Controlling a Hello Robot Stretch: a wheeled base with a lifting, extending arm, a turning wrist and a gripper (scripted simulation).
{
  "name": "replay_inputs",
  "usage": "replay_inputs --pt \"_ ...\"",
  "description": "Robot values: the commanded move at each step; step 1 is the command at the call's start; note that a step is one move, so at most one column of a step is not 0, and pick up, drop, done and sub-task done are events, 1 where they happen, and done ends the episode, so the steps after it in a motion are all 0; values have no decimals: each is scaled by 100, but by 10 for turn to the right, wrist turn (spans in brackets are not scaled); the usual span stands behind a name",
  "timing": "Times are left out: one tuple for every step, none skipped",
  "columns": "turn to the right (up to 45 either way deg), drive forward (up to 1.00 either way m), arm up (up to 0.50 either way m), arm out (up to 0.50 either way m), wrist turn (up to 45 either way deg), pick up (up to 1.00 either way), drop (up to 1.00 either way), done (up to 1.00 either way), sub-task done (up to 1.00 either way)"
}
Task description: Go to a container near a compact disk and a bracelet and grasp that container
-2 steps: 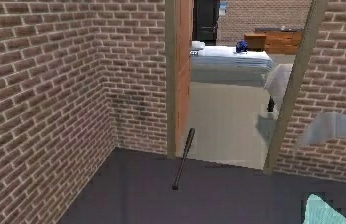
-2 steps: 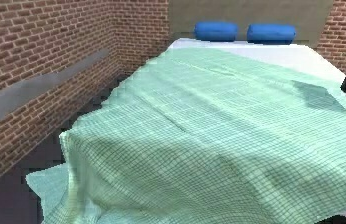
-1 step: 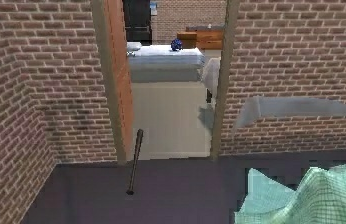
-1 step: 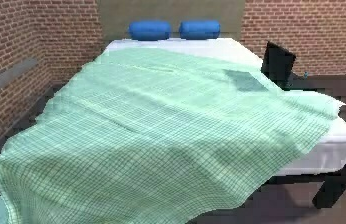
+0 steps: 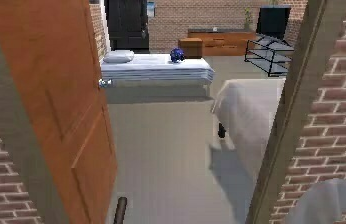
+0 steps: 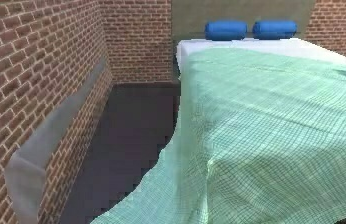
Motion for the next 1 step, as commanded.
replay_inputs --pt "0 100 0 0 0 0 0 0 0"
